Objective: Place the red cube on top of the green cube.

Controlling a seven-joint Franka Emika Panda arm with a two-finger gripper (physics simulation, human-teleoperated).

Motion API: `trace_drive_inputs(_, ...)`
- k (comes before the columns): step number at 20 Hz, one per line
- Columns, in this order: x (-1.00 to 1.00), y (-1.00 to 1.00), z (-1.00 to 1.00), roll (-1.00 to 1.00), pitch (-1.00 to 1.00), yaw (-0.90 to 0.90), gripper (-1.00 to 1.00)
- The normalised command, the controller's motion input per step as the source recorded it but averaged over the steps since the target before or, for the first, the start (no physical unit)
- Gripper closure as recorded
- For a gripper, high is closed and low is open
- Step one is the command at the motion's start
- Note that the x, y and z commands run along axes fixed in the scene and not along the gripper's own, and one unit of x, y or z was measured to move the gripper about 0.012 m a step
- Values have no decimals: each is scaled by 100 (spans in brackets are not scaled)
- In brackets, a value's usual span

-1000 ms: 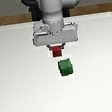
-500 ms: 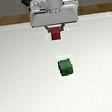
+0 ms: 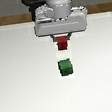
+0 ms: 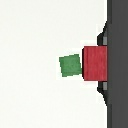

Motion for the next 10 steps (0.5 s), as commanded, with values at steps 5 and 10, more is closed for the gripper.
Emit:
trace_drive_inputs(5, 20, 0, 0, 0, 0, 0, 100)
trace_drive_inputs(10, 20, 0, 0, 0, 0, 0, 100)
